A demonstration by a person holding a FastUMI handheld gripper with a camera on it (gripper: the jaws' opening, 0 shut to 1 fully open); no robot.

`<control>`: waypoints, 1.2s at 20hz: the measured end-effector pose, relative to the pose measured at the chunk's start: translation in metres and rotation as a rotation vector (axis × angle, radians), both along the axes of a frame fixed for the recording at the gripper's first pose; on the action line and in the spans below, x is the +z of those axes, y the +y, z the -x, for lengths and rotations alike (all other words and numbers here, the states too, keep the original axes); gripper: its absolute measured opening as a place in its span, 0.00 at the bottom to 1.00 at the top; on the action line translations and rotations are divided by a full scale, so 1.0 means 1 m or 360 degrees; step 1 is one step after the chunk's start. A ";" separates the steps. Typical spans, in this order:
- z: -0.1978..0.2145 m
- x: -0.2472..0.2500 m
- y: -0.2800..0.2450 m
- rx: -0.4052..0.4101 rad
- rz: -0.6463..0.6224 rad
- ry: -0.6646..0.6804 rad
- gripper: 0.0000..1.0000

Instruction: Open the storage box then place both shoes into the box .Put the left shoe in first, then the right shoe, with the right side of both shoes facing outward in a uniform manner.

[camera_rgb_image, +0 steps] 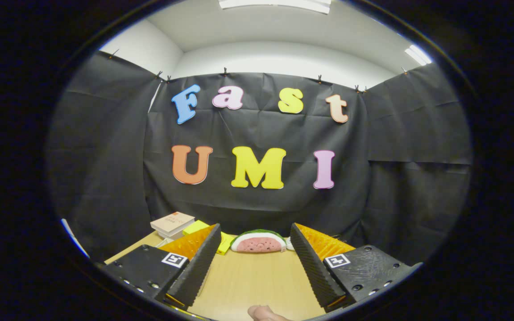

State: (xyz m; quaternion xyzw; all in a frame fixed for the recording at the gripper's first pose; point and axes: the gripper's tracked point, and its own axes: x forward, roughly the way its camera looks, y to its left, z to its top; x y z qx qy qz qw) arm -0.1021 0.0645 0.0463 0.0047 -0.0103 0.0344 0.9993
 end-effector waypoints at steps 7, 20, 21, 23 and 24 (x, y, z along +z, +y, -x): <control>-0.002 -0.005 0.002 0.0017 0.0021 0.0027 0.96; -0.010 -0.009 0.024 0.0015 0.0068 0.0056 0.96; -0.011 -0.010 0.024 0.0009 0.0071 0.0057 0.96; -0.012 -0.011 0.025 -0.0005 0.0092 0.0051 0.96; -0.012 -0.011 0.025 -0.0016 0.0111 0.0047 0.96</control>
